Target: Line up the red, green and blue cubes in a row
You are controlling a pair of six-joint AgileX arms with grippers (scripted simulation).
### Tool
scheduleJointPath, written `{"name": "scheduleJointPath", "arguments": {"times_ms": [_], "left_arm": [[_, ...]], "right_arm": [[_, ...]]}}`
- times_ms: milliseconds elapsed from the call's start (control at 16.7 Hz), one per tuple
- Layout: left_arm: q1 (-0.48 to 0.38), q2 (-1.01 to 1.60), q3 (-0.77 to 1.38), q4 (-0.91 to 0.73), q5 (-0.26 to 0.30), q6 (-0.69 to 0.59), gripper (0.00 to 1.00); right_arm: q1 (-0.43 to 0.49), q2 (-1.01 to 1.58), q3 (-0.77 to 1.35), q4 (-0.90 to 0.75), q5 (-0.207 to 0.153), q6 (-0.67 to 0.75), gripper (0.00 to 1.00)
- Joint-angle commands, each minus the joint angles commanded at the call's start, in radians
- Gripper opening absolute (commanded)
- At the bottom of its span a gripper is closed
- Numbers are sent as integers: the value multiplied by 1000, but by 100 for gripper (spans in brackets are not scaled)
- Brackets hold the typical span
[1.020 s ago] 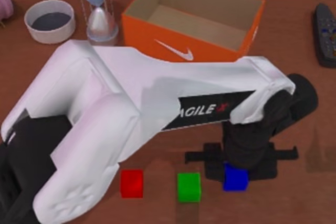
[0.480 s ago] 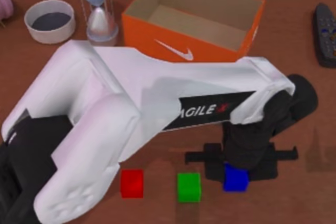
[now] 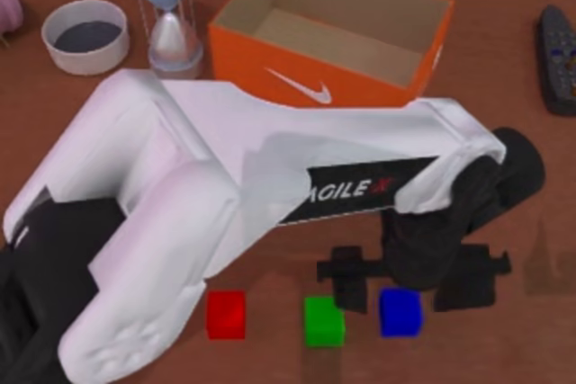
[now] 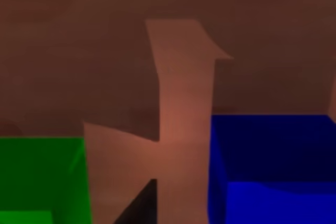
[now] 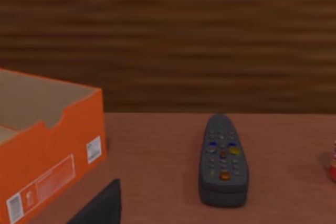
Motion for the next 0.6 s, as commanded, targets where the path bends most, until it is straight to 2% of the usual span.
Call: {"name": "scheduleJointPath", "arguments": {"times_ms": [600], "left_arm": [[-1, -2, 17, -18, 0, 0, 100]], "right_arm": [[0, 0, 0, 0, 0, 0, 100]]}}
